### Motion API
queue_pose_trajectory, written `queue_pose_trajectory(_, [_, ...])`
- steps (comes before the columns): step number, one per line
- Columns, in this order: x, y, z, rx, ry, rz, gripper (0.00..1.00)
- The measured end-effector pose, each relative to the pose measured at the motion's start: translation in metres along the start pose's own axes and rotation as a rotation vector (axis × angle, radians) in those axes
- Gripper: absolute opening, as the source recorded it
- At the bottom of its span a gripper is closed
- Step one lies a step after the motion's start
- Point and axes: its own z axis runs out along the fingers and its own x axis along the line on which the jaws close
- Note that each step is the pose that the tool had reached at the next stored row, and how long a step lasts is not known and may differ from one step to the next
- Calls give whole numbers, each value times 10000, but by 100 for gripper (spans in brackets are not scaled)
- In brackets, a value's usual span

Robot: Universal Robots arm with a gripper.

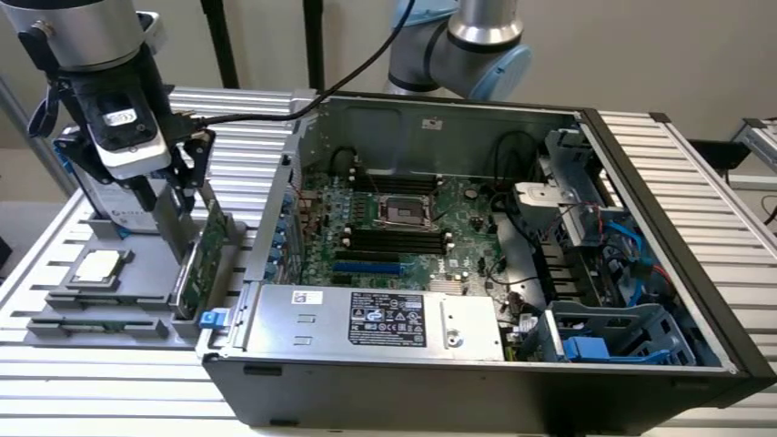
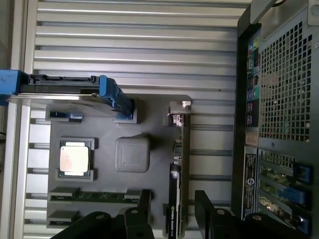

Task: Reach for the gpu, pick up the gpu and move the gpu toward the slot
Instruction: 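Pick up the gpu and move the gpu toward the slot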

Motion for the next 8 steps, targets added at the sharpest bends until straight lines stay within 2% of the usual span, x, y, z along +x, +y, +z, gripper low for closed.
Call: queue_pose_trajectory(8, [-23,-74,145,-2,-2,0,48])
